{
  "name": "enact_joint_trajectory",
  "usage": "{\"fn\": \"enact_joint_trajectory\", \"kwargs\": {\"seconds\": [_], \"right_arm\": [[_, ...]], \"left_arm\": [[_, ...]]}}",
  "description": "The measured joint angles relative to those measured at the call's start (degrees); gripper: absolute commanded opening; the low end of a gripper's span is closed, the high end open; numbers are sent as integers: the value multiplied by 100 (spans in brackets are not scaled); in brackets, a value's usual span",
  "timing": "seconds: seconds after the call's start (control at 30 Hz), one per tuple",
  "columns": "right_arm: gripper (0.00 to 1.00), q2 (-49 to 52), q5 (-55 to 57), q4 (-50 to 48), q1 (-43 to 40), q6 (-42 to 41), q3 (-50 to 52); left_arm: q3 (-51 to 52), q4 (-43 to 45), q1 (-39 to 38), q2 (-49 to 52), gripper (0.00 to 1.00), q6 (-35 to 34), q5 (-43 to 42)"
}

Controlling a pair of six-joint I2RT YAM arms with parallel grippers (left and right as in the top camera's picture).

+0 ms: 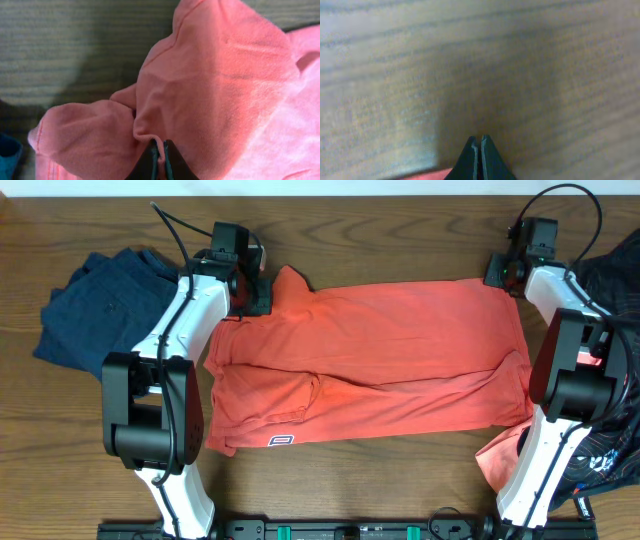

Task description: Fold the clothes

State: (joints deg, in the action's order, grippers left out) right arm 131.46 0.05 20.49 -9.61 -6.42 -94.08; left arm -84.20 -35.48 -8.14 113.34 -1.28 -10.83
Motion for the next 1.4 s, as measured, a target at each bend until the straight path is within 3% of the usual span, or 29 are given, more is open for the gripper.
{"fn": "enact_joint_trajectory", "kwargs": {"seconds": [0.33,0.53,0.7,1.13,1.23,1.33,1.4], "right_arm": [[1,-1014,282,1661,-444,-92,20],[1,-1965,339,3272,-754,-98,-9],[1,-2013,431,4564,-914,-70,35],[2,-2013,863,5377,-929,-44,116],[29,-2013,896,5560,-929,20,136],[29,-2013,922,5676,-929,55,214],[39,-2013,940,5702,-929,61,302]], "left_arm": [[2,-1167,39,-455,6,-57,-44],[-15,-2175,103,-1425,6,-260,-76],[-37,-3322,101,-1602,6,-433,-83],[892,-3928,103,-1589,6,-667,-83],[1064,-4083,103,-1589,7,-669,-83],[1102,-4258,103,-1589,9,-686,-83],[1102,-4411,101,-1589,38,-669,-76]]}}
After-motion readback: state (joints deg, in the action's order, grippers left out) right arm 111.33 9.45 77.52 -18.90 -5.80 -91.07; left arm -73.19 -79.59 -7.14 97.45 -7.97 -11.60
